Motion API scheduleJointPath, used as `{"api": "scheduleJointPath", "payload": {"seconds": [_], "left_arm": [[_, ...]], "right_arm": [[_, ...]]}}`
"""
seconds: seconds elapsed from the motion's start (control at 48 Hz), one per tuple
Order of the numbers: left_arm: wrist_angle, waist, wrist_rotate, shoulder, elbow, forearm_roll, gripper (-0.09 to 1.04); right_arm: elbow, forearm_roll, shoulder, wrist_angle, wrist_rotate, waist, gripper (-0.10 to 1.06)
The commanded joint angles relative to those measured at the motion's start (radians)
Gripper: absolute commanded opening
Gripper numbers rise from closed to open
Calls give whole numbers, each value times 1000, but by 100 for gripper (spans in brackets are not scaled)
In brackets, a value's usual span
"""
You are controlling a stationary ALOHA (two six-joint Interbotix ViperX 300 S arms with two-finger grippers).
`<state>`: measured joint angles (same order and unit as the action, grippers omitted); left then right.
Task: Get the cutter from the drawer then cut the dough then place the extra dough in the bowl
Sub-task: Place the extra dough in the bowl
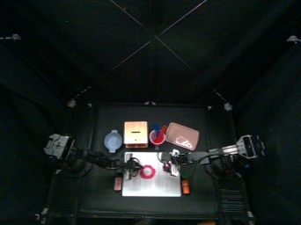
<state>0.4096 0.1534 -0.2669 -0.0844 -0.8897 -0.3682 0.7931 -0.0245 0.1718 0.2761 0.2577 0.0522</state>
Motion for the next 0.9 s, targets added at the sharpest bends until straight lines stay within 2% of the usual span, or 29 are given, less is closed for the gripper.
{"api": "scheduleJointPath", "payload": {"seconds": [0.021, 0.083, 0.167, 0.375, 0.729, 0.896], "left_arm": [[-110, -29, -31, 12, 61, -2, 89], [-196, -43, -74, 9, 97, -3, 95], [-261, -52, -109, 3, 137, -3, 94], [-278, -58, -120, -37, 161, 3, 94], [-291, -81, -120, -94, 198, 57, 81], [-353, -83, -120, -121, 218, 83, 76]], "right_arm": [[-11, 0, 12, -14, -2, -5, 91], [-11, 0, 6, -18, -2, -5, 91], [-11, 0, -2, -25, 0, -5, 91], [-14, 3, -20, -28, 0, -3, 91], [-11, 6, -26, -40, 0, -2, 91], [-9, 8, -28, -40, 0, 2, 91]]}}
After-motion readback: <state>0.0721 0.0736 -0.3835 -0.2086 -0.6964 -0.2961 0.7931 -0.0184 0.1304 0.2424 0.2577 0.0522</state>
